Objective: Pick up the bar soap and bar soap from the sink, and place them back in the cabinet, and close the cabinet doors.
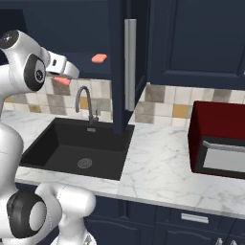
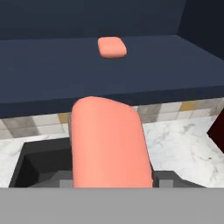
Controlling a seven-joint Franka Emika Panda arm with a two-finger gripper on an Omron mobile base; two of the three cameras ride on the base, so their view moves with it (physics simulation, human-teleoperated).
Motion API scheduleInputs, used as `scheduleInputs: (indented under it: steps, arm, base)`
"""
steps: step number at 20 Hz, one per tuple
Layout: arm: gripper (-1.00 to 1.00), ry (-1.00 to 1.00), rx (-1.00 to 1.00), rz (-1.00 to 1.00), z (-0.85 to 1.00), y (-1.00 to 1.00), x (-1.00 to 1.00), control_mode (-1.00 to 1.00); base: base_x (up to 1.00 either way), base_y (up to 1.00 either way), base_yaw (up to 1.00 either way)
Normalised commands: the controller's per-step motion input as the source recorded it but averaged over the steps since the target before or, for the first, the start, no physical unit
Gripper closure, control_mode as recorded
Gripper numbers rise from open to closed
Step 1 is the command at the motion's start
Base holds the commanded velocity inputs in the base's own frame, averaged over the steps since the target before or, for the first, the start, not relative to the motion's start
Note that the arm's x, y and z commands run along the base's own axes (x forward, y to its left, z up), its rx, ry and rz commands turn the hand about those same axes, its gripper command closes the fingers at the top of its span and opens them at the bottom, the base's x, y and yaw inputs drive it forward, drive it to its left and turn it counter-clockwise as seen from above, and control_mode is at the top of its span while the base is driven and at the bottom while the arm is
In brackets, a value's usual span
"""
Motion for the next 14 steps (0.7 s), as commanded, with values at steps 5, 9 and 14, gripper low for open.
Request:
scheduleInputs:
  steps: [5, 9, 14]
  arm:
    - [1.00, -0.17, 0.00, 0.11, 0.31, -0.08, 0.00, -1.00]
    - [1.00, -0.06, 0.00, 0.13, 0.31, 0.00, 0.10, -1.00]
    - [1.00, -0.01, 0.00, 0.17, 0.24, 0.00, 0.25, -1.00]
  base:
    - [0.00, 0.00, 0.00]
    - [0.00, 0.00, 0.00]
    - [0.00, 0.00, 0.00]
